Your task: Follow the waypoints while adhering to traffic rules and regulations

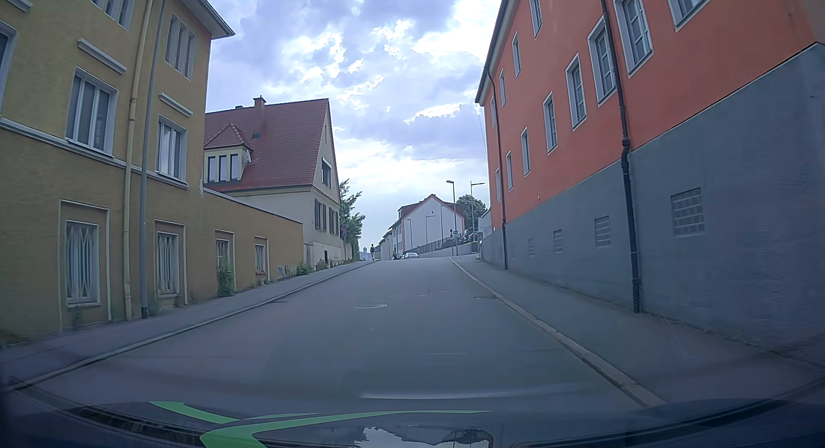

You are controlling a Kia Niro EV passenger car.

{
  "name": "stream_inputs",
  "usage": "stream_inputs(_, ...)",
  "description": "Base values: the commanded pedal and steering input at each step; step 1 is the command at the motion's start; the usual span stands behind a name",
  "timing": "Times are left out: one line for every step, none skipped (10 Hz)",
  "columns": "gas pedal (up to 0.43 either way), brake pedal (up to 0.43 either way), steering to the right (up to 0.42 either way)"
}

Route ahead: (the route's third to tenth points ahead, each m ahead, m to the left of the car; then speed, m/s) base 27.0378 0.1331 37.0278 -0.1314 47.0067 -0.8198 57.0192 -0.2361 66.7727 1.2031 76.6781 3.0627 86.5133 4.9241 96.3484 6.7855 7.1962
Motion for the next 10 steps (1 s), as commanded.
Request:
stream_inputs(0.13,0.0,-0.001)
stream_inputs(0.13,0.0,-0.001)
stream_inputs(0.13,0.0,-0.001)
stream_inputs(0.13,0.0,-0.001)
stream_inputs(0.13,0.0,-0.001)
stream_inputs(0.13,0.0,-0.001)
stream_inputs(0.13,0.0,-0.001)
stream_inputs(0.13,0.0,-0.001)
stream_inputs(0.13,0.0,-0.002)
stream_inputs(0.13,0.0,-0.002)
